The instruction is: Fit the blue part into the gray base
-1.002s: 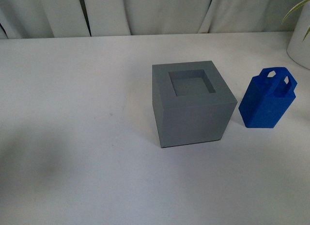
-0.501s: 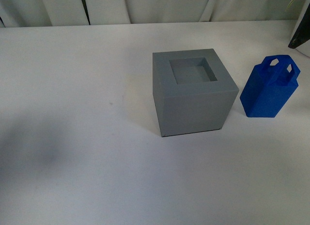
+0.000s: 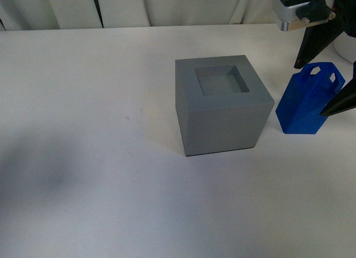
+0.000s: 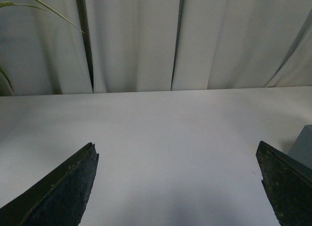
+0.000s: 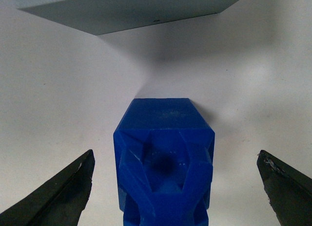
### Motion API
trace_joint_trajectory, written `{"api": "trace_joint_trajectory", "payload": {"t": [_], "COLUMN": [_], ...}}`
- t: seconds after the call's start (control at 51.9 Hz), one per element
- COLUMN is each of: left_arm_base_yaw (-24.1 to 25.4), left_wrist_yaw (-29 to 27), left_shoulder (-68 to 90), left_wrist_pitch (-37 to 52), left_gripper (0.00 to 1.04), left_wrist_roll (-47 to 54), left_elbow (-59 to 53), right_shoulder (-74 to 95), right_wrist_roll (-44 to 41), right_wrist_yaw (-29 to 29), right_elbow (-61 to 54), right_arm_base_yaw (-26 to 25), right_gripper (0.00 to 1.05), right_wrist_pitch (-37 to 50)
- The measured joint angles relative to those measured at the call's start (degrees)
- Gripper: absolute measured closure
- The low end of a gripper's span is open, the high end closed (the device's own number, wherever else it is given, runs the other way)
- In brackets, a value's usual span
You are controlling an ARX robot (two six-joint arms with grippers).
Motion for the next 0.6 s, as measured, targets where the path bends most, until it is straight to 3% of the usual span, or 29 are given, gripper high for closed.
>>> {"api": "trace_joint_trajectory", "payload": {"t": [0.328, 0.405, 0.597], "left_arm_base_yaw": [0.0, 0.0, 0.0], "left_wrist_yaw": [0.0, 0.0, 0.0], "left_shoulder": [0.0, 0.0, 0.0], "left_wrist_pitch": [0.0, 0.0, 0.0], "left_gripper": [0.06, 0.06, 0.06], "left_wrist_roll": [0.0, 0.0, 0.0], "left_elbow": [0.0, 0.0, 0.0], "right_shoulder": [1.5, 1.5, 1.5], "right_wrist_roll": [0.0, 0.0, -0.5], "right_wrist_yaw": [0.6, 1.0, 1.1], "right_elbow": [0.1, 0.1, 0.0], "right_arm_base_yaw": [0.8, 0.7, 0.3], "right_gripper": [0.08, 0.16, 0.55], "right_wrist_pitch": [0.3, 0.3, 0.3]}}
